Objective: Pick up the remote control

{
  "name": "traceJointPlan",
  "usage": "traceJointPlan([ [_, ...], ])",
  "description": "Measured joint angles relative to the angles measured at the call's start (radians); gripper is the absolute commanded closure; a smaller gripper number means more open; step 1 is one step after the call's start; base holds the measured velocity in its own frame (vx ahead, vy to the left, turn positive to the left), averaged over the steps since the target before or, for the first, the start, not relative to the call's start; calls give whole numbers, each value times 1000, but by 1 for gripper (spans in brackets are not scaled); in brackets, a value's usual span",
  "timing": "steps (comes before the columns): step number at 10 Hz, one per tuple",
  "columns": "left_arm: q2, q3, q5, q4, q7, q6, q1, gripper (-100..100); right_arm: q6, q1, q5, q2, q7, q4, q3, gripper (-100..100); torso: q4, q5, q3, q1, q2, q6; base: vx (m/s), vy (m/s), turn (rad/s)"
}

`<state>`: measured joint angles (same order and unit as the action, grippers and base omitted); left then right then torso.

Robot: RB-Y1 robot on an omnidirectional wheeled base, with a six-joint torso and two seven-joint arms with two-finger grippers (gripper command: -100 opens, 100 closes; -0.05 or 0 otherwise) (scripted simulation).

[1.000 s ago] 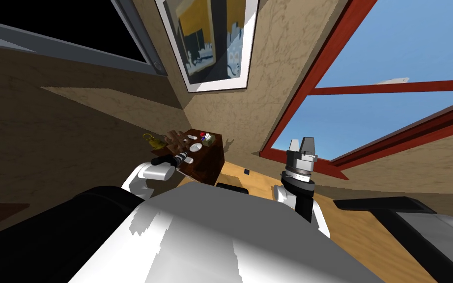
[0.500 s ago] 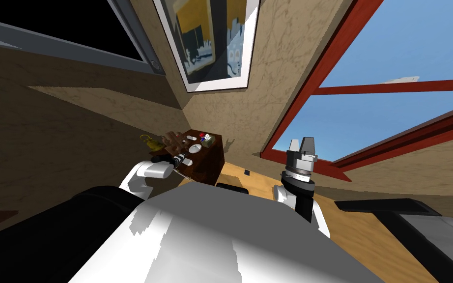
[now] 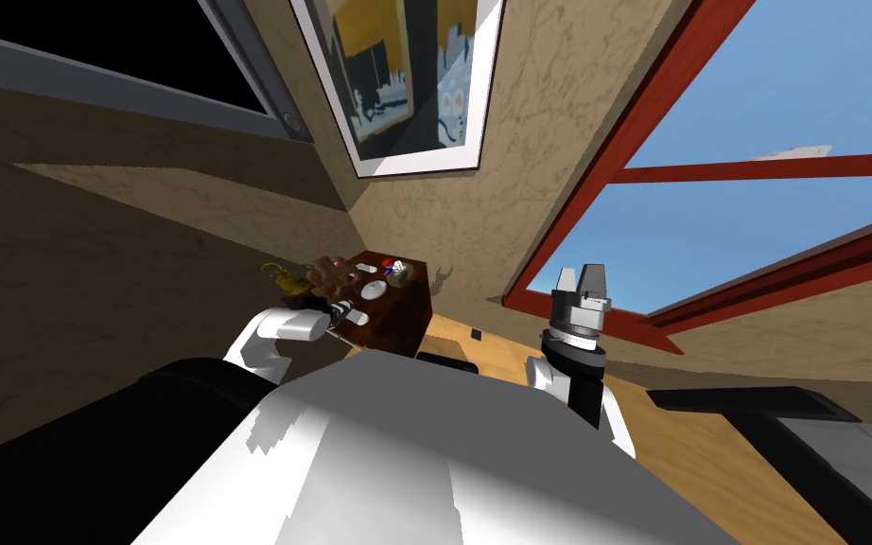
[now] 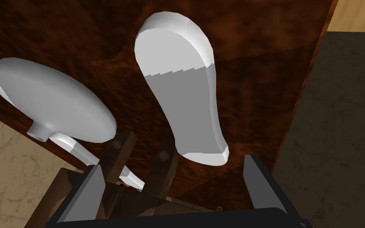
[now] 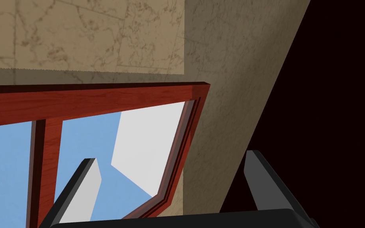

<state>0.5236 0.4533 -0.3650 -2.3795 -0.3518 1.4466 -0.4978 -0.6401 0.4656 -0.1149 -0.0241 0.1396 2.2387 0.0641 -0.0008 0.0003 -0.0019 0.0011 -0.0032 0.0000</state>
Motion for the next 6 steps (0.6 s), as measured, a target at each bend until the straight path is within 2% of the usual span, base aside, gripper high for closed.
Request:
traceJointPlan([
  [6, 14, 60, -61, 37, -18, 162, 22, -100, 0, 0, 0, 0, 0, 0, 0, 0, 0, 0, -1, 1, -1, 0, 64, 30, -17],
])
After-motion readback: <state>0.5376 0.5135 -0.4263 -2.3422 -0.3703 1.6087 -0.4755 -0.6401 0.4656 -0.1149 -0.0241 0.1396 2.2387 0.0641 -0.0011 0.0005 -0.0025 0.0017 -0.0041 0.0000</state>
